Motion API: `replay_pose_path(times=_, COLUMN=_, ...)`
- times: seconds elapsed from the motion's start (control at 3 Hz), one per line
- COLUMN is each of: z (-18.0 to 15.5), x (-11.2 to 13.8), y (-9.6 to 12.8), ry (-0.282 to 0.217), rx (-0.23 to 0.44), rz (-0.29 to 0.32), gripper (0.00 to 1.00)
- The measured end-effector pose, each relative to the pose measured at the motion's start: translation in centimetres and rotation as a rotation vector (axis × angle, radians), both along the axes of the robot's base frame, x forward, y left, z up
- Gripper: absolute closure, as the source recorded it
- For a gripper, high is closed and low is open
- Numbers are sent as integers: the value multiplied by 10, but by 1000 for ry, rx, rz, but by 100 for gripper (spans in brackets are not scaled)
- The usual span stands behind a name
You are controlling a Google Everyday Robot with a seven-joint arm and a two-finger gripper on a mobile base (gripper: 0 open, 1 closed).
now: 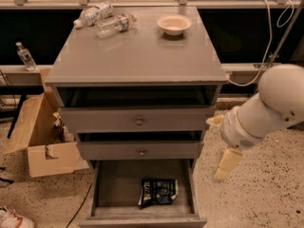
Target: Pick blue chip bag from bottom drawer and place on counter
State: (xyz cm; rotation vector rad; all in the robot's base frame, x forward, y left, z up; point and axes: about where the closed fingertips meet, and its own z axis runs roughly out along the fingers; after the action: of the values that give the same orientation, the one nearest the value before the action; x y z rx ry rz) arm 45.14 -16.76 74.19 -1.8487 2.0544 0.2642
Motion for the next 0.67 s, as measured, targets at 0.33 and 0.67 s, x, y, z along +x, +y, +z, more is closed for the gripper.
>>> replay_pose_path(times=0.33, z=-58, x=1, y=-4, ry=41, rx=57, rz=13, gripper=0)
replay_pose_path(times=0.67, z=-115, x=-2, y=0, ry=65, rx=93, rz=25, gripper=0)
